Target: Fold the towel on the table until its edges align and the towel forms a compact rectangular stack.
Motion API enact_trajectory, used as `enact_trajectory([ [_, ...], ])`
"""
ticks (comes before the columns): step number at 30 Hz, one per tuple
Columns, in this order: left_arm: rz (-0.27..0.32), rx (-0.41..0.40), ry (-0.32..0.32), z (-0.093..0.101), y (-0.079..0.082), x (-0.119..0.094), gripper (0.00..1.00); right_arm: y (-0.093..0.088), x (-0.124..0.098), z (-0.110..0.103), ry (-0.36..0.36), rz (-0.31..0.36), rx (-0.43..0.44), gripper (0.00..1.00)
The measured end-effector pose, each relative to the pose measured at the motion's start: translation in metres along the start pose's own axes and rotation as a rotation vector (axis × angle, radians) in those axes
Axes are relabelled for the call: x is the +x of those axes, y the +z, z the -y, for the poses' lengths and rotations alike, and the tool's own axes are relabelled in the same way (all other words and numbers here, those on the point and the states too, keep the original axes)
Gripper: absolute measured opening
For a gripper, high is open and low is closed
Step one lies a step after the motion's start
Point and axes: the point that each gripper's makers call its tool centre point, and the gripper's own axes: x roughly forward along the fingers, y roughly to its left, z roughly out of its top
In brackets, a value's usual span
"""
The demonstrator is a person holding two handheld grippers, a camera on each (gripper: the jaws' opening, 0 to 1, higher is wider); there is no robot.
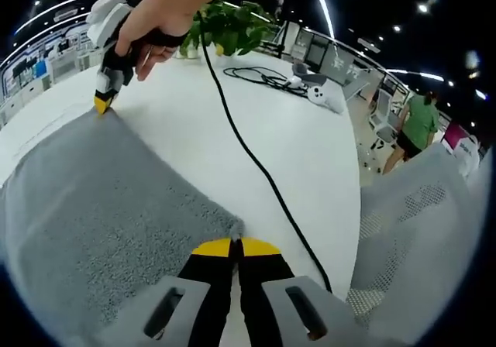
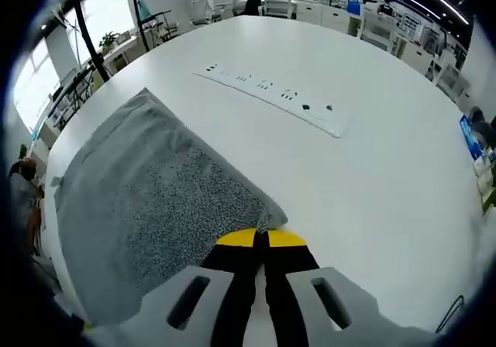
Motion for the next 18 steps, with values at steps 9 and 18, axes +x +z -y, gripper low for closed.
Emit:
enact_trajectory([
  [9, 0.079, -0.043, -0.002, 0.005, 0.035, -0.01, 0.01, 0.004, -0.035, 0.004, -0.017, -0.013, 0.007, 0.0],
  [18, 0.243, -0.168, 0.055, -0.011, 0.067, -0.055, 0.01, 0.033, -0.051, -0.005, -0.018, -0.01, 0.037, 0.0],
])
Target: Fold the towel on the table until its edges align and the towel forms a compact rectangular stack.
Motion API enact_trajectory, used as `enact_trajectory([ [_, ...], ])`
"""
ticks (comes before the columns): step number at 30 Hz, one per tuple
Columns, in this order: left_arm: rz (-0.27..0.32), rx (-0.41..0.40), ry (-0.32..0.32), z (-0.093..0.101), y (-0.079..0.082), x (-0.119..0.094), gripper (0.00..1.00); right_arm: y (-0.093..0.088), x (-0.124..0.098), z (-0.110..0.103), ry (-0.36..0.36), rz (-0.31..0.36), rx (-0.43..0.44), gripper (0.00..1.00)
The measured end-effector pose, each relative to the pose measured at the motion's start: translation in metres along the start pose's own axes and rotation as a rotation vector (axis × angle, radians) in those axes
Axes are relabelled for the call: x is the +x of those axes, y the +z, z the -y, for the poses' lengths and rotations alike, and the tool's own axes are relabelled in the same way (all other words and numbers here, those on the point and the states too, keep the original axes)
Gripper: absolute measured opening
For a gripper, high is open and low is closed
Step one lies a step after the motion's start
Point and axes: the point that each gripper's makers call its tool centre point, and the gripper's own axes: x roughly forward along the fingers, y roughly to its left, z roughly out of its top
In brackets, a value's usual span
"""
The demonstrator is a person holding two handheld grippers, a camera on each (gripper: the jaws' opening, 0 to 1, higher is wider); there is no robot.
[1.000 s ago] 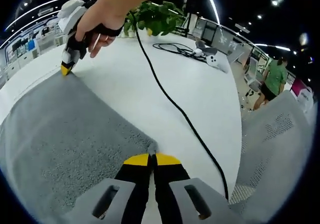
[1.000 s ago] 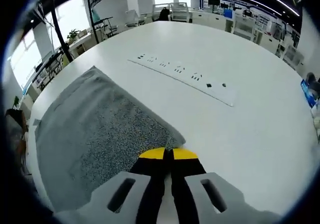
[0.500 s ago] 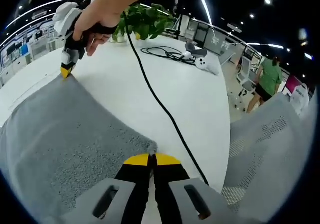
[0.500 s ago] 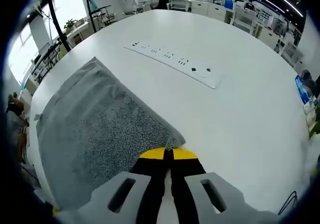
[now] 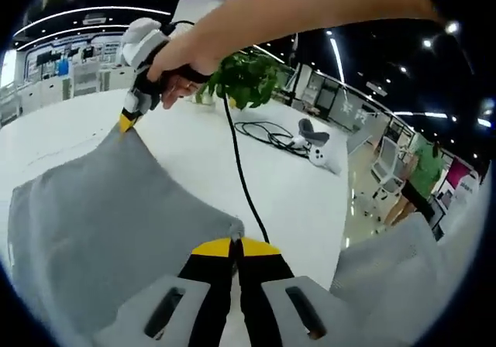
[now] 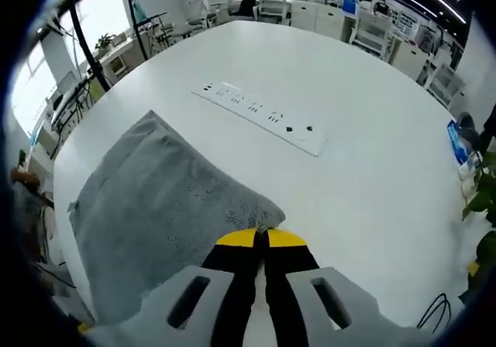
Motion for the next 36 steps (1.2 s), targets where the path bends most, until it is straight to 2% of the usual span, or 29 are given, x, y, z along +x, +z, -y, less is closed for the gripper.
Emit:
enact_trajectory([
  [6, 0.077, -0.04, 0.043, -0.01, 0.017, -0.034, 0.01, 0.016, -0.008, -0.012, 0.004, 0.013, 0.061, 0.0],
  [11, 0.119, -0.073, 0.081, -0.023, 0.02, -0.056, 0.01, 0.026, -0.019, -0.023, -0.003, 0.02, 0.068, 0.0],
  [16, 0.179, -0.106, 0.116, -0.03, 0.024, -0.083, 0.01, 0.044, -0.023, -0.028, -0.003, 0.045, 0.101, 0.0],
  [17, 0.18, -0.107, 0.117, -0.035, 0.025, -0.083, 0.01, 0.047, -0.024, -0.031, 0.002, 0.053, 0.11, 0.0],
  [21, 0.212, -0.109, 0.155, -0.045, 0.02, -0.102, 0.01, 0.068, -0.032, -0.051, 0.023, 0.108, 0.175, 0.0],
  [23, 0.224, -0.116, 0.167, -0.048, 0.017, -0.11, 0.01, 0.075, -0.033, -0.055, 0.022, 0.115, 0.183, 0.0],
  [28, 0.27, -0.139, 0.207, -0.059, 0.01, -0.131, 0.01, 0.093, -0.035, -0.069, 0.029, 0.134, 0.173, 0.0],
  [31, 0.308, -0.115, 0.255, -0.07, 0.008, -0.143, 0.02, 0.102, -0.036, -0.079, 0.033, 0.15, 0.162, 0.0],
  [36, 0.327, -0.109, 0.321, -0.081, 0.0, -0.162, 0.02, 0.114, -0.031, -0.088, 0.031, 0.159, 0.142, 0.0],
])
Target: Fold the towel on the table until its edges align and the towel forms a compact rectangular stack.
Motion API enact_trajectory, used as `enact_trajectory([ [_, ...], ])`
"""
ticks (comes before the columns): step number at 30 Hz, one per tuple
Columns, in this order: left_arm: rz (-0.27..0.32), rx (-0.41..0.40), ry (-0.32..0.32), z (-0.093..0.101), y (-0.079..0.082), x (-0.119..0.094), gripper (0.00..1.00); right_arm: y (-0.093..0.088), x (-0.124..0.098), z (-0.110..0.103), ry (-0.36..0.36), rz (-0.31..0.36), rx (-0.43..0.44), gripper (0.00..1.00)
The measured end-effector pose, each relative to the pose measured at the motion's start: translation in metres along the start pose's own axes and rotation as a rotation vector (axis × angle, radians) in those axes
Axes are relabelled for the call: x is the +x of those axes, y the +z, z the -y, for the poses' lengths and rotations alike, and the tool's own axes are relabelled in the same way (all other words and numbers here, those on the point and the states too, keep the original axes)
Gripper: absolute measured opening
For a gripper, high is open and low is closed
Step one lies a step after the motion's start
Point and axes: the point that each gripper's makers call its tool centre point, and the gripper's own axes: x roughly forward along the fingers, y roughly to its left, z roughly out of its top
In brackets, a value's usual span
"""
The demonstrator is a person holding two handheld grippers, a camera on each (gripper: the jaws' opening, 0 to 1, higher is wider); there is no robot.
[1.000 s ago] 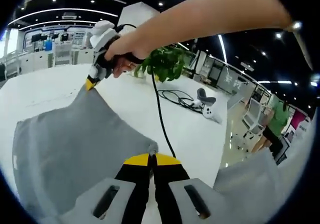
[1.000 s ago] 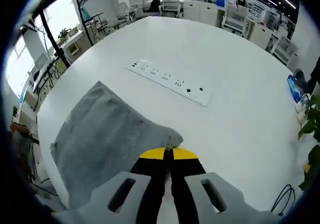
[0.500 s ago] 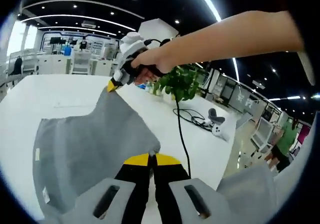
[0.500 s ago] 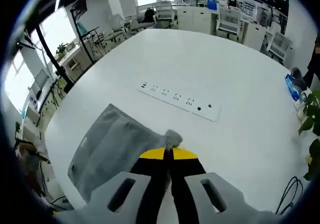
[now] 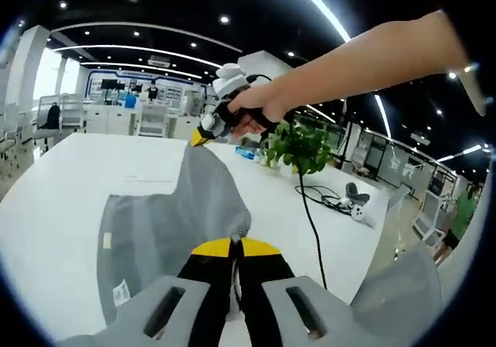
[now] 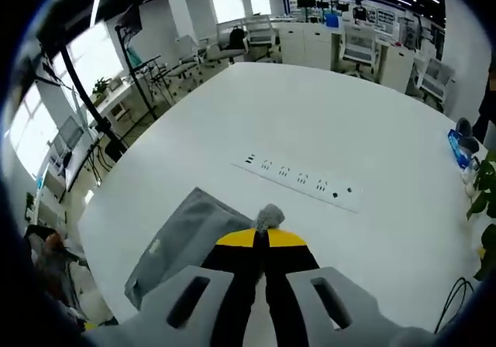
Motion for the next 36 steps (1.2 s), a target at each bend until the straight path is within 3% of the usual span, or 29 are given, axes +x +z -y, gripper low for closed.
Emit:
enact_trajectory([
  [3, 0.01, -0.019, 0.036, -0.01, -0.004, -0.007, 0.02, 0.004, 0.005, -0.009, 0.0, 0.017, -0.026, 0.0],
  [5, 0.018, 0.013, 0.067, -0.015, -0.004, -0.012, 0.02, 0.004, 0.004, -0.018, 0.008, 0.033, -0.052, 0.0],
  [8, 0.021, -0.015, 0.069, -0.019, -0.009, -0.013, 0.02, 0.003, 0.009, -0.023, 0.006, 0.033, -0.092, 0.0],
  [15, 0.037, -0.042, 0.128, -0.043, -0.012, -0.024, 0.02, 0.008, 0.019, -0.041, 0.029, 0.047, -0.08, 0.0],
  [24, 0.032, -0.038, 0.161, -0.057, -0.015, -0.034, 0.02, 0.012, 0.027, -0.061, 0.063, 0.078, -0.072, 0.0],
  [27, 0.065, -0.08, 0.189, -0.065, -0.012, -0.041, 0.02, 0.014, 0.028, -0.066, 0.065, 0.095, -0.069, 0.0],
  [36, 0.068, -0.142, 0.234, -0.078, -0.018, -0.051, 0.02, 0.019, 0.045, -0.085, 0.08, 0.112, -0.099, 0.0],
])
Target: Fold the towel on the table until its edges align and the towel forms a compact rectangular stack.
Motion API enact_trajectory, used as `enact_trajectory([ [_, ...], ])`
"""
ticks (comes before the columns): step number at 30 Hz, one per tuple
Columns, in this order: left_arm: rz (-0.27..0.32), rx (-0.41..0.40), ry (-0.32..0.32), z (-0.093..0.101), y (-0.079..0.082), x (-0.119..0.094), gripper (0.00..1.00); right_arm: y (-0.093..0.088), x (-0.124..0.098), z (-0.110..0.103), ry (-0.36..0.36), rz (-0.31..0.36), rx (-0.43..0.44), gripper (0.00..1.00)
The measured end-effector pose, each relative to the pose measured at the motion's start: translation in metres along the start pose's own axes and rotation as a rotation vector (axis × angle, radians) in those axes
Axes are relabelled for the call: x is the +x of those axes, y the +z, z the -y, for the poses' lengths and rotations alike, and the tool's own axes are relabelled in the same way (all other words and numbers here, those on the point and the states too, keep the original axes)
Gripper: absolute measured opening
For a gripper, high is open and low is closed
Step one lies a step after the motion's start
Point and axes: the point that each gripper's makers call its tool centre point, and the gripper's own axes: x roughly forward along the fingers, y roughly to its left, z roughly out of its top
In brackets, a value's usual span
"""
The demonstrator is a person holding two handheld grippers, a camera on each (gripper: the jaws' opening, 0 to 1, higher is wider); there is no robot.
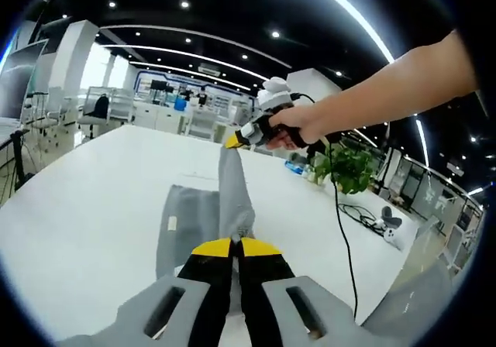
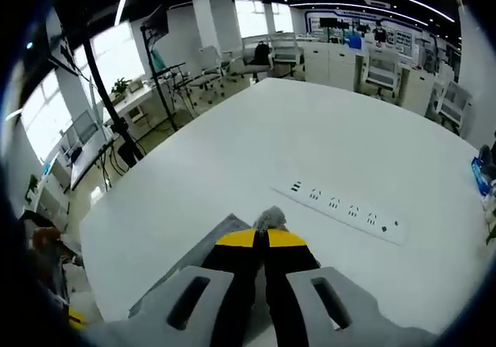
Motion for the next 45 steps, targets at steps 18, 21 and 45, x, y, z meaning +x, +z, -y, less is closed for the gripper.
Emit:
enact_trajectory([
  [18, -0.079, -0.138, 0.105, -0.039, -0.034, -0.005, 0.02, -0.013, 0.048, -0.021, 0.028, 0.02, -0.016, 0.0],
  [21, -0.091, -0.143, 0.103, -0.039, -0.039, -0.005, 0.02, -0.016, 0.052, -0.027, 0.031, 0.026, -0.001, 0.0],
  [45, -0.198, -0.188, 0.178, -0.074, -0.082, 0.0, 0.03, -0.037, 0.091, -0.035, 0.058, 0.043, 0.063, 0.04],
])
